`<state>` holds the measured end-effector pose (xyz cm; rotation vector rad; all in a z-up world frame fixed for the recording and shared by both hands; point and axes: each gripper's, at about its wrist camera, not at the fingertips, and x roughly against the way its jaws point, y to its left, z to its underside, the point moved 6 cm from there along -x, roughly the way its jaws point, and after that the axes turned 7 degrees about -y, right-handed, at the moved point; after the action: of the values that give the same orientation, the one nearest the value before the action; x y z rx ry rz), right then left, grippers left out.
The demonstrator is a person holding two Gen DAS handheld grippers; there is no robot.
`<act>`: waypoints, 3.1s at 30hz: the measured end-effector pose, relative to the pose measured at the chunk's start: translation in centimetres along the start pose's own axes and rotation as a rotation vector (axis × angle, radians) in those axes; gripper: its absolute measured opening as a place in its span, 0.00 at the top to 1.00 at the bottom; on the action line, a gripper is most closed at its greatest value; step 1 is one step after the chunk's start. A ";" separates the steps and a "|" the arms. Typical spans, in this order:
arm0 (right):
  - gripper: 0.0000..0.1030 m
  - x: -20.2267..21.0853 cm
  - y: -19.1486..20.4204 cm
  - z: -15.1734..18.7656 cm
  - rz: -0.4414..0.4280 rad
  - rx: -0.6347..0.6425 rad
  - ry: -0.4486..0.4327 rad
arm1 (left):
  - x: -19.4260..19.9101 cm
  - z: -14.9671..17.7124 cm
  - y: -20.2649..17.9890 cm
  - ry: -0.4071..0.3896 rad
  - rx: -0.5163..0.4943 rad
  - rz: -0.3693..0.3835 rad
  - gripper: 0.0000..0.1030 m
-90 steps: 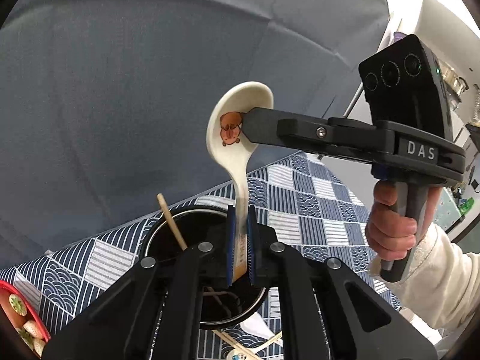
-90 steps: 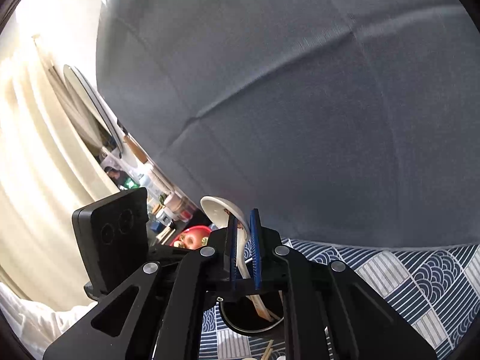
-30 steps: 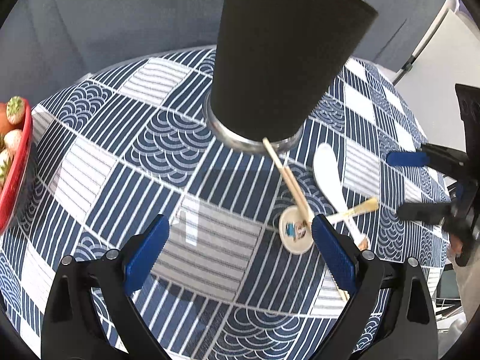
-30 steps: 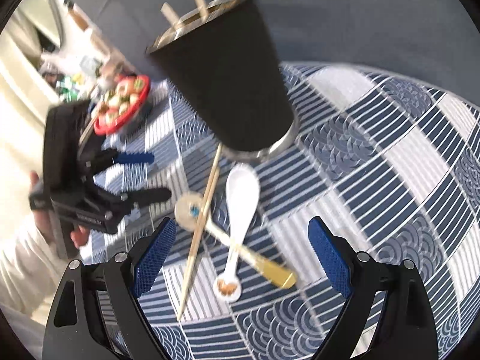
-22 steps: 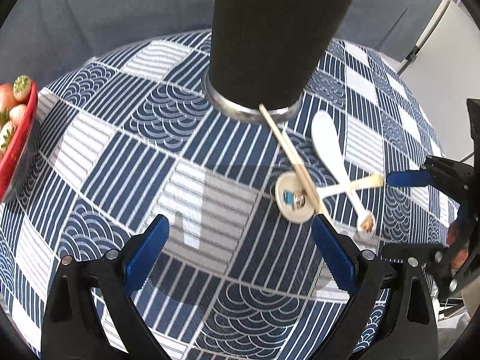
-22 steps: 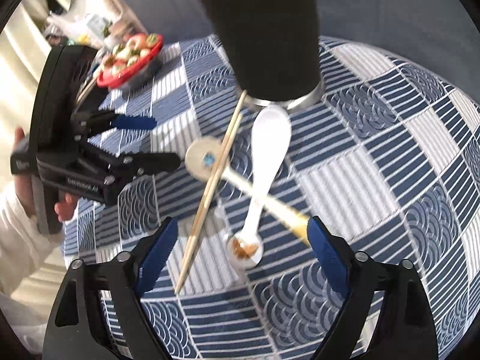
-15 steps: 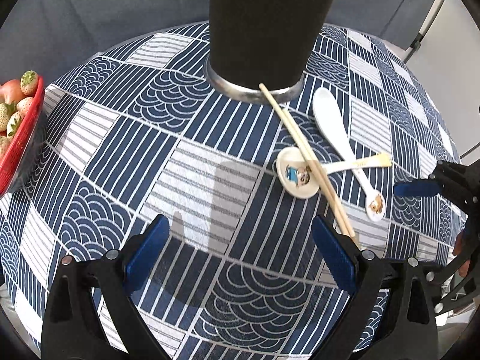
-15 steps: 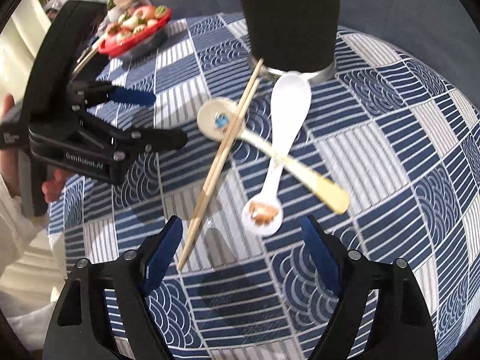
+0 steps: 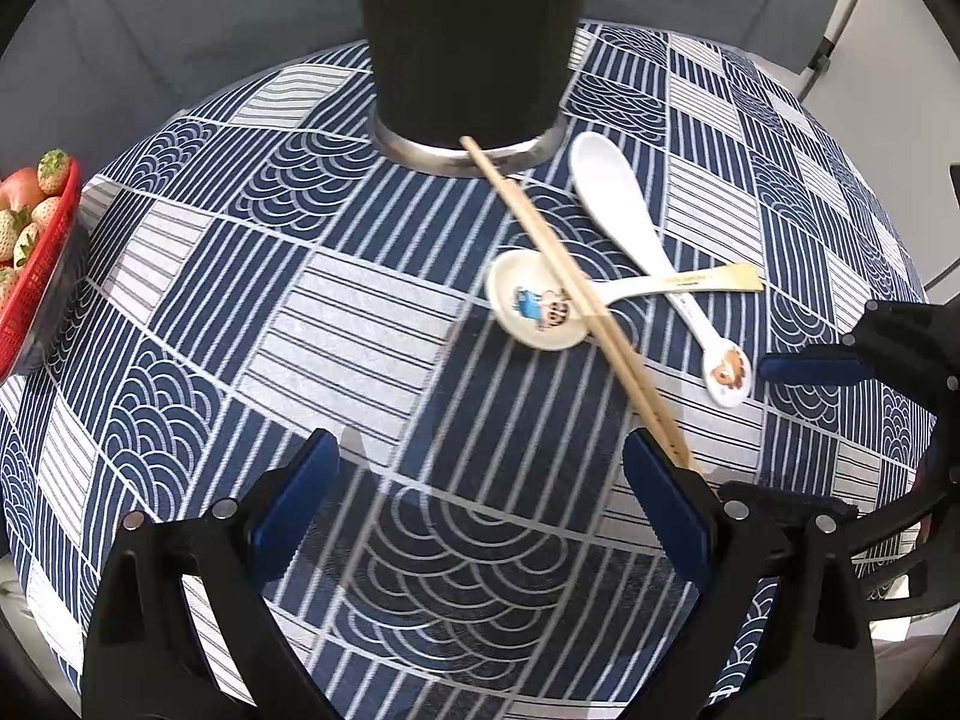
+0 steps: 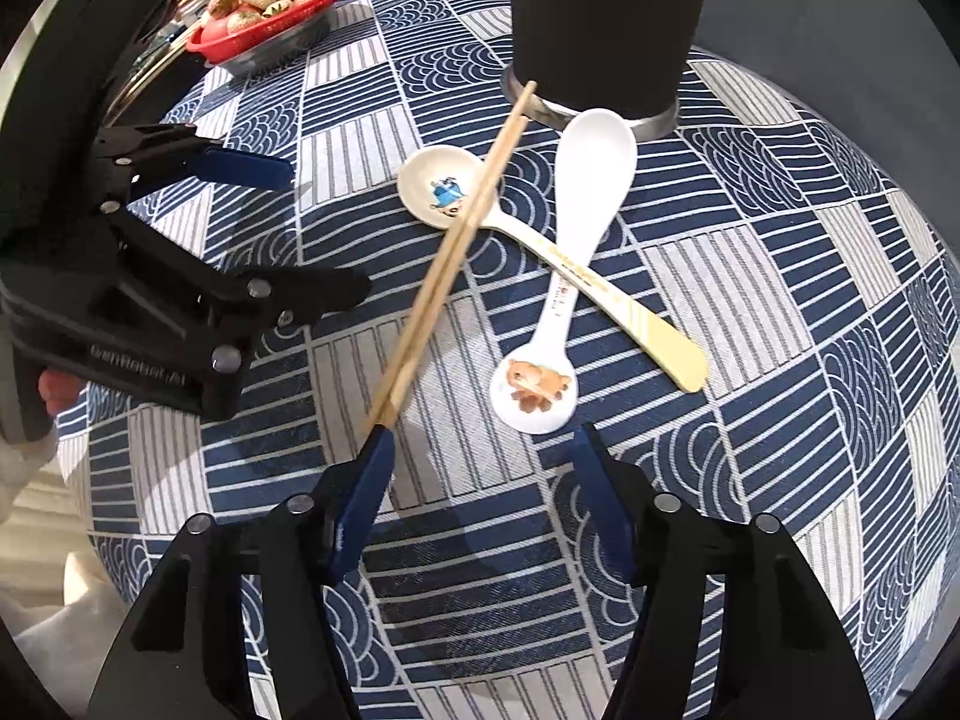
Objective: Organize utensils
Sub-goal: 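Withdraw both tools from the holder toward the remaining utensils, then grasp one chopstick with the left tool while the right tool grasps the other, then lift both chopsticks upright and drop them into the black holder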
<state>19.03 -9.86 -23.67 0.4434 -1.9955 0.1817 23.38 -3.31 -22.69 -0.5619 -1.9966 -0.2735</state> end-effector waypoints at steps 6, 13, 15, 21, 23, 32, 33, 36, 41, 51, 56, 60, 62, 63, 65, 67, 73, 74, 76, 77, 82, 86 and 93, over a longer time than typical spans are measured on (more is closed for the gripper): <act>0.44 0.3 1.0 0.5 -0.029 0.029 -0.010 | -0.3 -0.1 -0.4 0.005 0.013 -0.001 0.09; 0.45 0.3 1.2 0.3 -0.006 0.043 -0.013 | -0.6 -0.7 -1.0 0.004 0.032 0.010 0.09; 0.45 0.4 0.9 0.4 -0.004 0.037 -0.013 | -0.8 -0.8 -1.2 0.006 0.036 0.007 0.09; 0.46 0.5 0.1 0.5 0.000 0.025 -0.015 | -1.2 -0.8 -1.6 0.016 0.050 -0.013 0.09; 0.50 0.6 0.2 0.5 -0.011 0.030 -0.015 | -1.3 -0.9 -1.6 0.020 0.058 -0.024 0.09; 0.95 1.3 -1.6 0.7 0.007 0.016 0.002 | -1.0 -1.4 -1.1 0.003 0.062 -0.087 0.71; 0.95 1.3 -1.7 0.8 0.000 0.015 0.002 | -0.9 -1.4 -0.9 0.005 0.075 -0.080 0.88; 0.96 1.4 -1.8 1.0 -0.021 0.006 -0.002 | -0.8 -1.2 -0.2 0.014 0.119 -0.039 0.94; 0.96 2.4 -2.5 0.9 -0.074 -0.050 -0.026 | -0.1 -0.8 0.4 0.011 0.156 -0.010 0.96; 0.96 6.2 -4.7 -0.4 -0.107 -0.124 -0.120 | 2.7 -2.0 0.9 -0.058 0.166 -0.006 0.96; 0.96 7.8 -5.3 -1.6 -0.112 -0.128 -0.162 | 4.4 -2.9 1.5 -0.083 0.176 -0.021 0.96; 0.96 9.2 -5.6 -2.0 -0.108 -0.122 -0.197 | 6.0 -3.8 2.2 -0.114 0.180 -0.036 0.96; 0.96 9.8 -5.6 -2.0 -0.111 -0.122 -0.211 | 6.7 -4.2 2.4 -0.127 0.180 -0.047 0.96; 0.96 10.3 -5.7 -2.0 -0.114 -0.122 -0.221 | 7.0 -4.3 2.5 -0.133 0.181 -0.049 0.96; 0.96 10.9 -5.9 -1.9 -0.106 -0.120 -0.229 | 7.5 -4.7 2.8 -0.142 0.180 -0.058 0.96; 0.96 11.3 -6.0 -1.8 -0.103 -0.123 -0.237 | 8.0 -4.9 2.8 -0.150 0.181 -0.059 0.96; 0.96 13.3 -7.1 -1.9 -0.107 -0.160 -0.280 | 9.3 -5.8 2.4 -0.183 0.170 -0.057 0.96; 0.96 13.7 -7.3 -2.0 -0.110 -0.168 -0.289 | 9.5 -6.0 2.3 -0.188 0.169 -0.057 0.96; 0.96 14.8 -7.8 -2.6 -0.112 -0.184 -0.303 | 10.1 -6.5 2.1 -0.204 0.163 -0.055 0.96; 0.96 15.3 -8.0 -2.9 -0.108 -0.185 -0.305 | 10.5 -6.9 2.0 -0.217 0.160 -0.053 0.96; 0.96 17.2 -8.9 -5.2 -0.088 -0.174 -0.276 | 11.9 -8.7 1.7 -0.265 0.153 -0.035 0.96; 0.96 18.4 -9.6 -7.6 -0.111 -0.176 -0.219 | 12.5 -10.7 1.3 -0.300 0.138 -0.009 0.96; 0.96 19.6 -9.5 -12.4 -0.149 -0.149 -0.099 | 13.4 -14.5 1.0 -0.381 0.120 0.048 0.96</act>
<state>25.34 -19.11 -1.26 0.5111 -2.0466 -0.0830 29.89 -4.94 -4.11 -0.6185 -2.3441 -0.0148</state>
